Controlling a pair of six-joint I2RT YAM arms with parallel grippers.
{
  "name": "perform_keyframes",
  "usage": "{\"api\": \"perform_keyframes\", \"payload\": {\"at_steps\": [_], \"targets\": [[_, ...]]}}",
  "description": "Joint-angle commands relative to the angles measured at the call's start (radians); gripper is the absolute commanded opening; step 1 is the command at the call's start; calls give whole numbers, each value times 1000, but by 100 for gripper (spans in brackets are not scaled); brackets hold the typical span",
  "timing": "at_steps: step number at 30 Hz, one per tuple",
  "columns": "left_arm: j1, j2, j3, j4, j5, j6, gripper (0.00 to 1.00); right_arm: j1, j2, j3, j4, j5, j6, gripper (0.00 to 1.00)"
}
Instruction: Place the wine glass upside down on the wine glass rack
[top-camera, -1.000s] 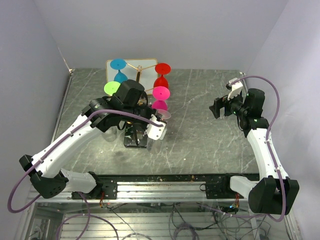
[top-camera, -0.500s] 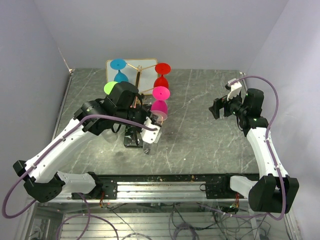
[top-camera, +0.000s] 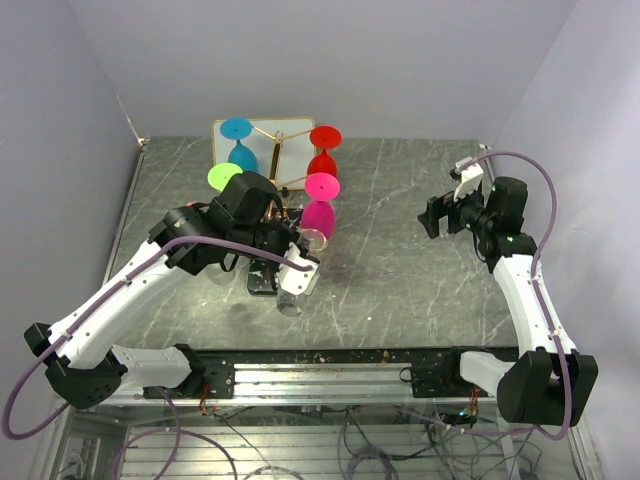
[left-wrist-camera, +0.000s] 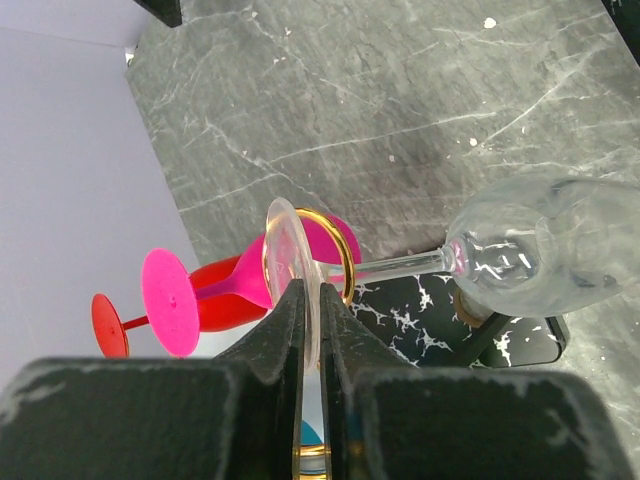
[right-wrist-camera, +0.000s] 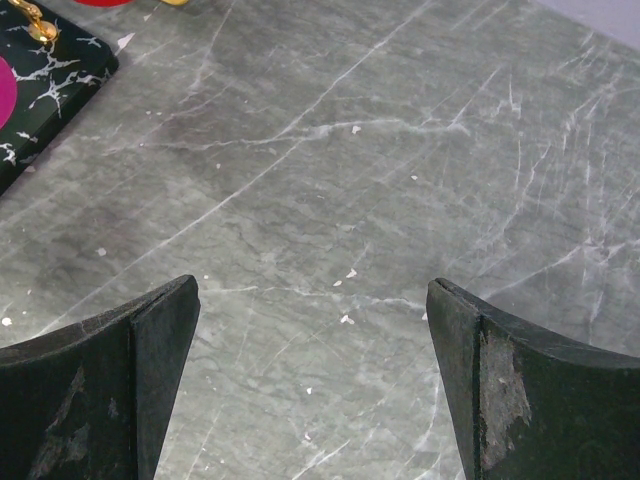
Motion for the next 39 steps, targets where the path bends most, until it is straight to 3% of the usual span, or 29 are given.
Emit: {"api": "perform_keyframes", "payload": {"at_steps": [1,10,39], "targets": [[4,-29,-1,-33,5,25,16,-8,7,-4,3,-5,-13,96],[5,-29,-3,-85,-26,61,25,-8,3,-7,8,6,-12,96],[6,-21,-34,-54,36,28,40,-9,11,-9,8,5,-18,96]]}}
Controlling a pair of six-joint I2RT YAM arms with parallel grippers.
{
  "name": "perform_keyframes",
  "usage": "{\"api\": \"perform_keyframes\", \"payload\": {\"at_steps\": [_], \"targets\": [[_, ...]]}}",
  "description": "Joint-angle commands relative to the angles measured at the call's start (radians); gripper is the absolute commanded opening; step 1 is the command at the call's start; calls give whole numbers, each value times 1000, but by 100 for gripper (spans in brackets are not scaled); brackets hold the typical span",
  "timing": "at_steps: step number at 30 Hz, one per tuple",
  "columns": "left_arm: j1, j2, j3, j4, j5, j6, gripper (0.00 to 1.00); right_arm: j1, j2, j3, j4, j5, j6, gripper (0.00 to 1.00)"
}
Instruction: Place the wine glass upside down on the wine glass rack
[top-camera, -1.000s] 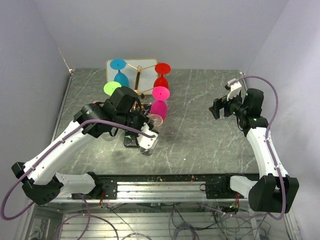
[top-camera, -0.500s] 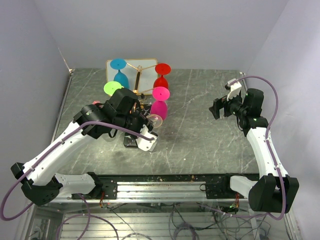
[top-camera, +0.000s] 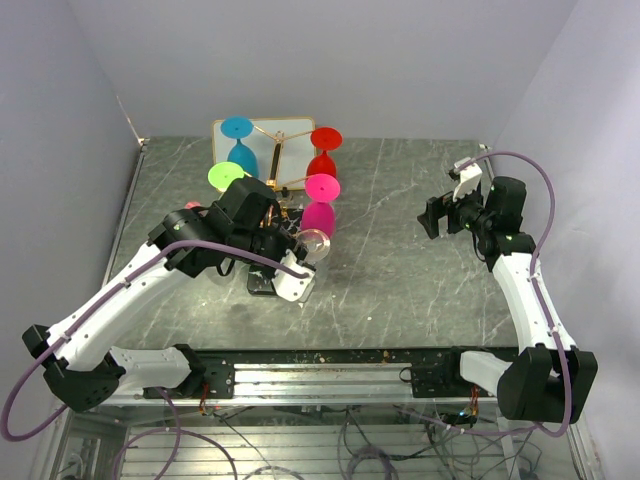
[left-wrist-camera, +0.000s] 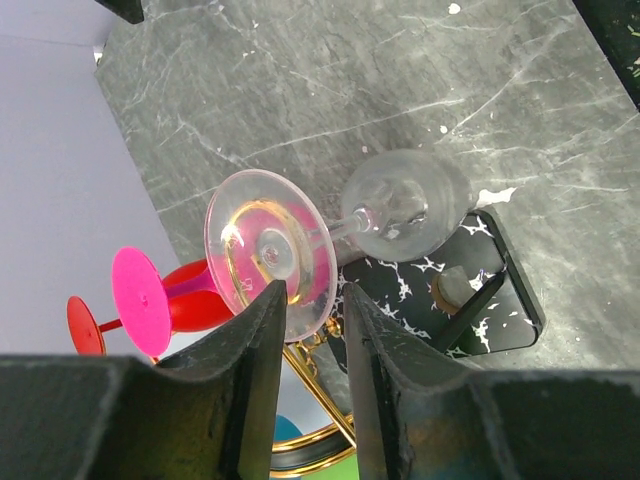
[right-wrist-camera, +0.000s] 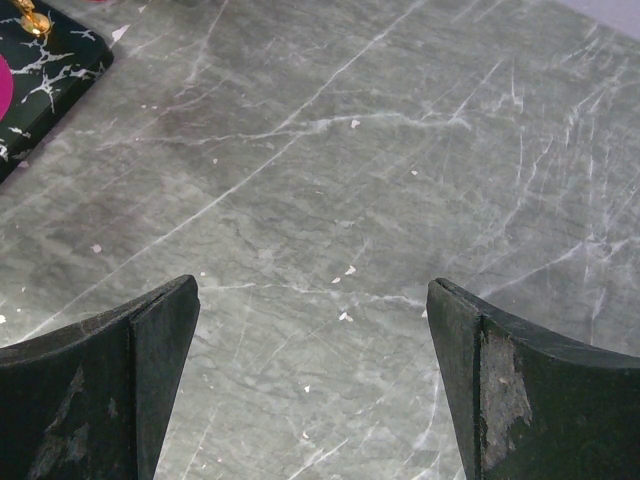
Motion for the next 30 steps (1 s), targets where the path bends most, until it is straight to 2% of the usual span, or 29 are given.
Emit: {"api": "perform_keyframes", "payload": {"at_steps": [1,6,10,14,20,23,26,30], "targets": [[5,-7,-2,-12,35,-9,40,-8,-4,-9,8,1,-12,96],[8,-23,13,-45,36,-2,46,-8,-4,-9,6,1,-14,96],[23,-44,31,-87,43,-1,67,-8,-5,-3,1,9,-18,96],[58,-66,63,-93,43,-72,80,-9,-5,10,-8,36,-29,96],[172,-140,106,-85,45,-232,89,-8,24,119,-76,112,-53,97],[245,-197,96,-11,-25,-410,92,-8,56,195,-128,187,-50,100],[327,-258,74,100,-163,-635,99,-9,83,254,-162,298,-30,100],[455,-339,28,297,-388,-849,99,-8,117,327,-200,459,19,100]]}}
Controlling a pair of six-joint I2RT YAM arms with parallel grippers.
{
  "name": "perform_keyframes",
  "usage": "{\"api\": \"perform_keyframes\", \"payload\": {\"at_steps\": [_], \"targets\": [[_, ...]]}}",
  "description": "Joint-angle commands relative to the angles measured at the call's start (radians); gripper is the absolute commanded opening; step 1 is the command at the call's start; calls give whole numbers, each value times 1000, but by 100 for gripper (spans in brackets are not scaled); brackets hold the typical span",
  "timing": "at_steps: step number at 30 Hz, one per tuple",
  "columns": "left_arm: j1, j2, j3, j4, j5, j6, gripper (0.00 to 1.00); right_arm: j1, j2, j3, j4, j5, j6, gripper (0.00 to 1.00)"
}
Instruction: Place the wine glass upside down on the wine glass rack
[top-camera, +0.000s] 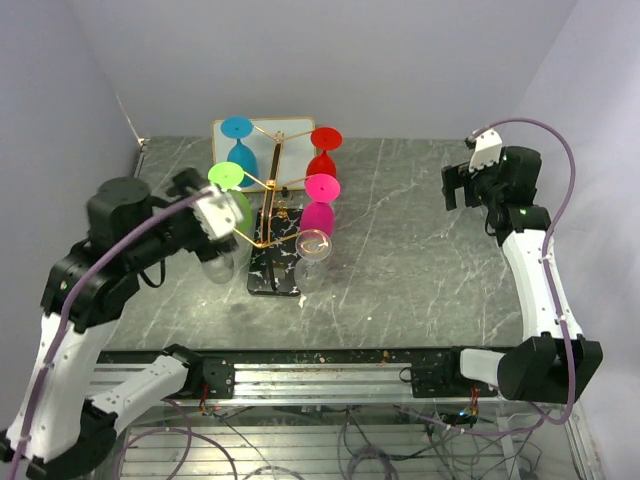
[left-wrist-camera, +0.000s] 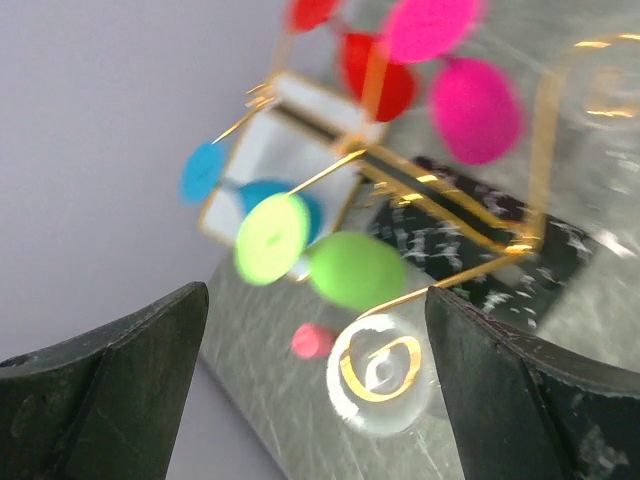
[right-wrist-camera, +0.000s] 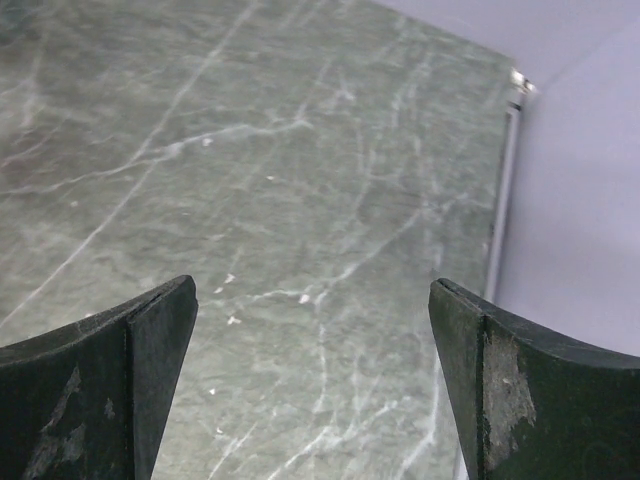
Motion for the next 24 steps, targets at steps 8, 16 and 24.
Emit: {"api": "perform_keyframes", "payload": {"at_steps": [8,16,24], "targets": [[320,-119,-203,474,-617,-626,99,-8,-5,52,18,366,129,100],[416,-241,-389,579,-659,-760,99,-8,-205,-66,131,280,144,100],[449,-323,-454,567,-706,-699,100,-8,-327,-73,-9,176,83,100]]}}
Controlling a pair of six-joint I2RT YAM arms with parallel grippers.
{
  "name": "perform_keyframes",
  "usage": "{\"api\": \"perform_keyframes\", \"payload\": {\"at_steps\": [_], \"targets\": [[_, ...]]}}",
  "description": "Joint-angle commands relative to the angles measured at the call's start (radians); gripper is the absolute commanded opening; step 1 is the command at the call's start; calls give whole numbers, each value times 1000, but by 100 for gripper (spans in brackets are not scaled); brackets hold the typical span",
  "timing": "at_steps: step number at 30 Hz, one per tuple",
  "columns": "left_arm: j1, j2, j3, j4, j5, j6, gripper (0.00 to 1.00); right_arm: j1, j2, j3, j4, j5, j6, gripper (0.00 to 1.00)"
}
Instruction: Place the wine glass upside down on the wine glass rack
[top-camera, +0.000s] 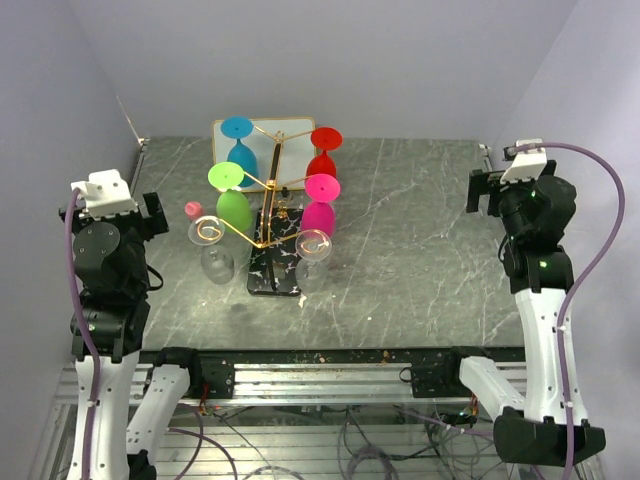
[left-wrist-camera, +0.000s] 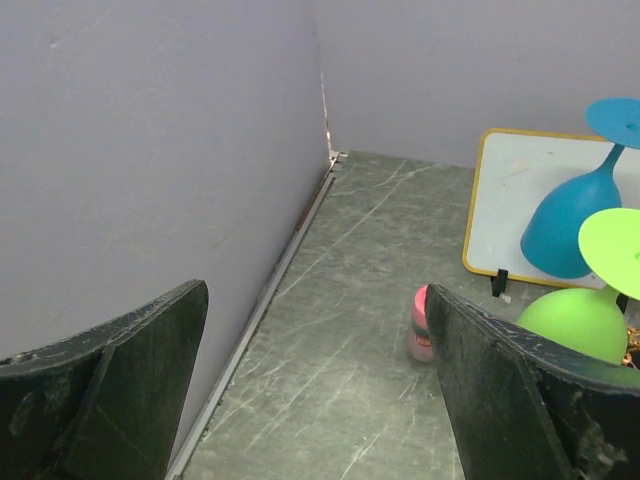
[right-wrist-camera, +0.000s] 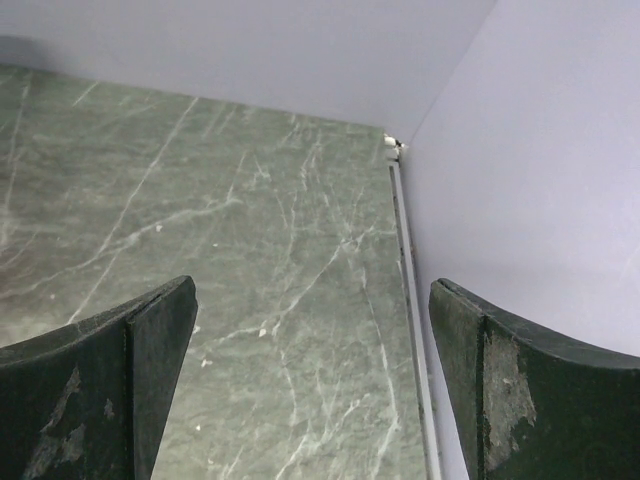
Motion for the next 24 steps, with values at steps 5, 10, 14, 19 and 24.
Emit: {"api": "perform_keyframes", "payload": {"at_steps": [5,10,14,19,24], "targets": [[38,-55,19,-35,49,26,100,-7,-83,-25,-115,-97,-16,100],[43,-73,16,-79,95,-4,99,-15,-127,-31,-152,-112,-20,100],[44,-81,3,-87,103,-14,100,-40,-135,-40,-154,-137,-9,100],[43,-77,-8,-80,101,-6,100,-47,-133,-39,-153,-116,-9,100],[43,-79,-20,-77,97,-1,100,-48,-131,-47,-150,-119,-10,100]]}}
